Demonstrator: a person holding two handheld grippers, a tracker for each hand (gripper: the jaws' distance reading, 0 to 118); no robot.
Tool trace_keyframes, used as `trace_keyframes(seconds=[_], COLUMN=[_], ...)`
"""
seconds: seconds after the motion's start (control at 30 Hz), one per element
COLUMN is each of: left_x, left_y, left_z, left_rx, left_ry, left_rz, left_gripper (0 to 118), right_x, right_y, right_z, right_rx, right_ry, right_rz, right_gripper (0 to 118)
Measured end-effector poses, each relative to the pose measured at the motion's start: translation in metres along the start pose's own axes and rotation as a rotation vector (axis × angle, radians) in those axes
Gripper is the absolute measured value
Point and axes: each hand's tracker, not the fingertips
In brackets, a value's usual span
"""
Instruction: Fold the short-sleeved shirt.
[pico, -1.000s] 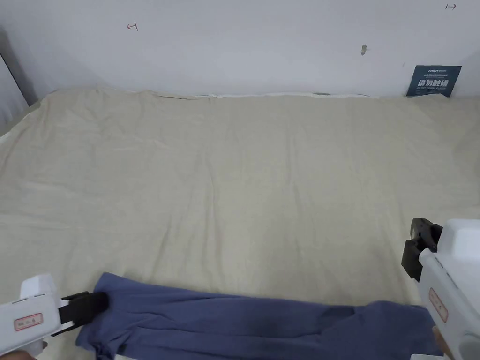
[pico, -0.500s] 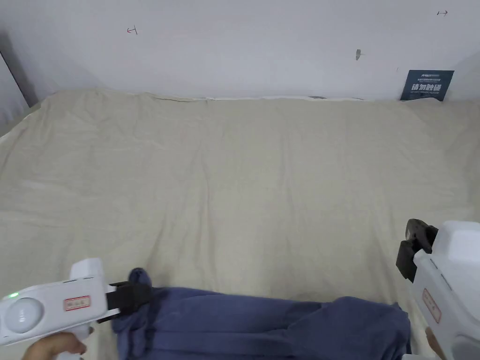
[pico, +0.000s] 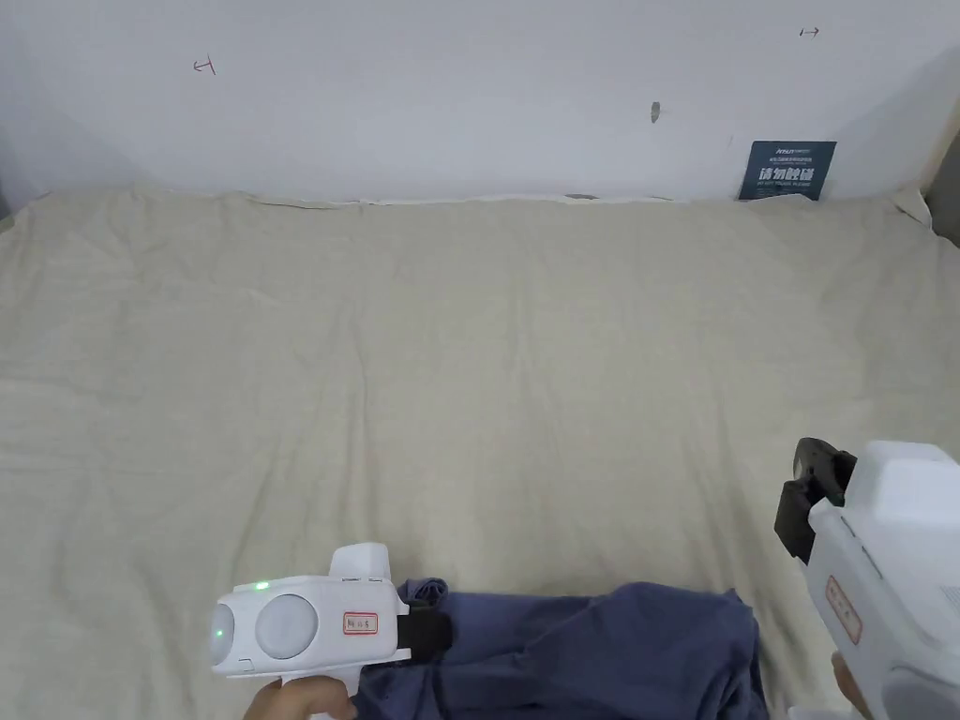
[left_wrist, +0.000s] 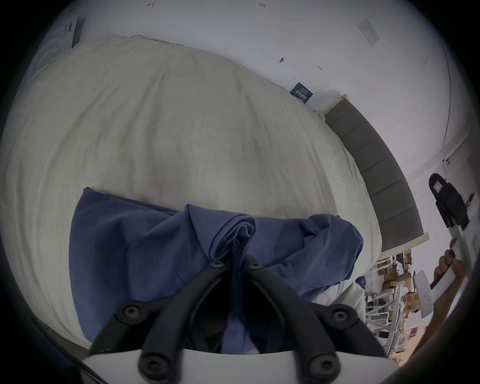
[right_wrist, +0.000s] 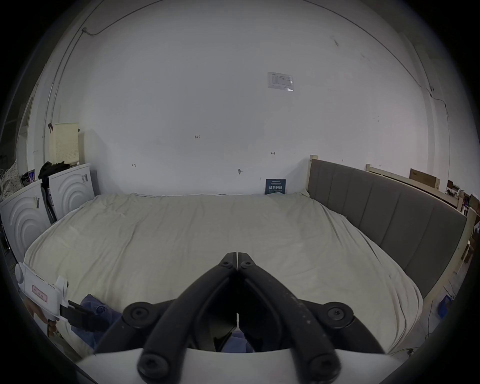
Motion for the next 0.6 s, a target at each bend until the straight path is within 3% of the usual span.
trace_keyframes(seconds=[0.1,0.27,0.43,0.47,0.53,0.57,0.6], left_x=[0.003,0.005,-0.01,-0.017,-0.021,-0.022,-0.024], left_y=[0.0,0.004,0.001,-0.004,-0.009,-0.011,-0.017], left_z=[0.008,0.049,0.091,0.092,0.095,0.094,0.092], left_rx=[0.013,0.165,0.396,0.435,0.494,0.499,0.497], left_ry=[-0.022,-0.014,0.175,0.219,0.326,0.373,0.405], left_rz=[-0.001,-0.013,-0.032,-0.04,-0.08,-0.099,-0.121], left_gripper=[116,115,113,108,77,54,15], right_x=[0.002,0.002,0.001,0.001,0.001,0.001,0.002], right_y=[-0.001,-0.001,-0.002,-0.001,-0.002,-0.002,-0.002], right_z=[0.0,0.0,-0.001,-0.001,-0.001,-0.001,-0.001], right_rx=[-0.004,-0.004,-0.005,-0.005,-0.005,-0.005,-0.006], right_ry=[-0.003,-0.001,0.011,0.013,0.018,0.02,0.02], right_rz=[-0.006,-0.009,-0.013,-0.012,-0.012,-0.012,-0.013], right_gripper=[1,1,1,1,1,1,1])
